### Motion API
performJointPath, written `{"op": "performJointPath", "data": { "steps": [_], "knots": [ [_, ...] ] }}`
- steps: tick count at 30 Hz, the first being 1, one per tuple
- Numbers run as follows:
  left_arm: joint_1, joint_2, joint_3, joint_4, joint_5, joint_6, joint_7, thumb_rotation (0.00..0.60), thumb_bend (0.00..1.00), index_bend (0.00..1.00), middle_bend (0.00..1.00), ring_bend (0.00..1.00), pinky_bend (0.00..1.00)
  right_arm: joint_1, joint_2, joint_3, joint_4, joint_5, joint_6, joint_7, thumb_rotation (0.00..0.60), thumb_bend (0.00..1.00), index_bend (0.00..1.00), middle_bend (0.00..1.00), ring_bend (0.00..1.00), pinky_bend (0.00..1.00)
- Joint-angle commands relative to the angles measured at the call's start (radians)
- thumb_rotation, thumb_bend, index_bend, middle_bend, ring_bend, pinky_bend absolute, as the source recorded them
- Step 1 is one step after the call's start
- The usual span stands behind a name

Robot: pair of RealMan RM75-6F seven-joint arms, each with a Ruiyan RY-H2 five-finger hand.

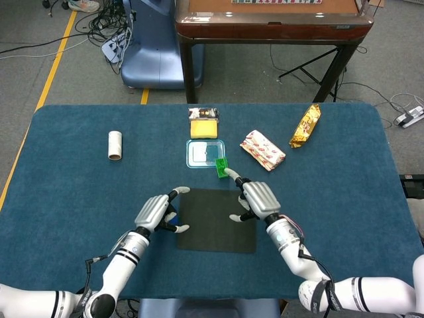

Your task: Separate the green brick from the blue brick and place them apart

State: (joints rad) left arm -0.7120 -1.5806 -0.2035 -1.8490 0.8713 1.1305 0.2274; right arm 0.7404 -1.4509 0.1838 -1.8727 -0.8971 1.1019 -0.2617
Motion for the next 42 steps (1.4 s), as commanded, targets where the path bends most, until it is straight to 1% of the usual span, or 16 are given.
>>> {"op": "performJointPath", "data": {
  "steps": [1,4,7,9,10,12,14,16,17,20,23,27,30,34,36,42],
  "knots": [
    [0.023,0.038,0.014,-0.034,0.045,0.028,0.006,0.6,0.05,0.18,1.0,0.97,1.0,-0.027,0.029,0.0,-0.021,-0.039,0.03,0.015,0.6,0.0,0.08,1.0,1.0,1.0],
    [0.055,0.093,0.038,-0.071,0.112,0.071,0.021,0.6,0.05,0.14,0.97,0.86,1.0,-0.056,0.072,-0.009,-0.042,-0.081,0.058,0.022,0.6,0.0,0.17,0.96,1.0,1.0],
    [0.094,0.155,0.063,-0.105,0.185,0.129,0.042,0.6,0.05,0.12,0.81,0.75,0.99,-0.089,0.115,-0.021,-0.058,-0.123,0.093,0.021,0.6,0.0,0.23,0.86,0.97,1.0],
    [0.122,0.201,0.086,-0.123,0.24,0.175,0.07,0.6,0.05,0.12,0.68,0.67,0.93,-0.113,0.145,-0.032,-0.065,-0.153,0.118,0.019,0.6,0.0,0.24,0.76,0.88,0.98],
    [0.135,0.222,0.096,-0.129,0.264,0.194,0.085,0.6,0.05,0.12,0.62,0.63,0.89,-0.123,0.158,-0.037,-0.067,-0.169,0.127,0.022,0.6,0.0,0.24,0.71,0.83,0.95],
    [0.161,0.262,0.119,-0.134,0.316,0.236,0.116,0.6,0.05,0.12,0.53,0.55,0.79,-0.145,0.186,-0.05,-0.065,-0.203,0.143,0.03,0.6,0.0,0.24,0.62,0.71,0.84],
    [0.198,0.304,0.143,-0.133,0.367,0.29,0.149,0.6,0.05,0.12,0.42,0.45,0.68,-0.172,0.217,-0.066,-0.056,-0.243,0.162,0.042,0.6,0.0,0.24,0.51,0.56,0.67],
    [0.238,0.339,0.165,-0.126,0.408,0.343,0.17,0.6,0.05,0.13,0.36,0.39,0.61,-0.201,0.248,-0.082,-0.042,-0.282,0.184,0.056,0.6,0.0,0.24,0.45,0.47,0.57],
    [0.255,0.355,0.175,-0.123,0.423,0.362,0.174,0.6,0.05,0.14,0.35,0.38,0.59,-0.212,0.259,-0.09,-0.031,-0.3,0.195,0.054,0.6,0.0,0.25,0.42,0.43,0.53],
    [0.315,0.409,0.218,-0.117,0.472,0.414,0.185,0.6,0.05,0.18,0.34,0.37,0.57,-0.251,0.284,-0.121,0.026,-0.376,0.244,0.025,0.6,0.0,0.26,0.37,0.36,0.44],
    [0.374,0.451,0.251,-0.107,0.508,0.467,0.194,0.6,0.05,0.19,0.34,0.36,0.56,-0.291,0.308,-0.147,0.058,-0.425,0.274,0.043,0.6,0.0,0.26,0.35,0.33,0.41],
    [0.451,0.507,0.294,-0.076,0.546,0.515,0.155,0.6,0.05,0.21,0.34,0.36,0.56,-0.352,0.353,-0.182,0.069,-0.468,0.308,0.085,0.6,0.0,0.26,0.34,0.31,0.41],
    [0.502,0.538,0.302,-0.053,0.546,0.553,0.121,0.6,0.05,0.21,0.34,0.36,0.56,-0.399,0.385,-0.201,0.06,-0.487,0.343,0.098,0.6,0.0,0.26,0.33,0.31,0.41],
    [0.555,0.561,0.295,-0.025,0.533,0.587,0.052,0.6,0.05,0.21,0.34,0.36,0.56,-0.452,0.429,-0.217,0.036,-0.505,0.383,0.109,0.6,0.0,0.27,0.33,0.31,0.41],
    [0.576,0.564,0.293,0.001,0.536,0.597,0.05,0.6,0.05,0.21,0.34,0.36,0.56,-0.475,0.448,-0.222,0.025,-0.523,0.404,0.111,0.6,0.0,0.28,0.33,0.31,0.41],
    [0.609,0.569,0.294,0.013,0.538,0.574,0.051,0.6,0.05,0.21,0.34,0.36,0.56,-0.519,0.489,-0.225,-0.007,-0.55,0.431,0.108,0.6,0.0,0.29,0.33,0.31,0.41]
  ]
}}
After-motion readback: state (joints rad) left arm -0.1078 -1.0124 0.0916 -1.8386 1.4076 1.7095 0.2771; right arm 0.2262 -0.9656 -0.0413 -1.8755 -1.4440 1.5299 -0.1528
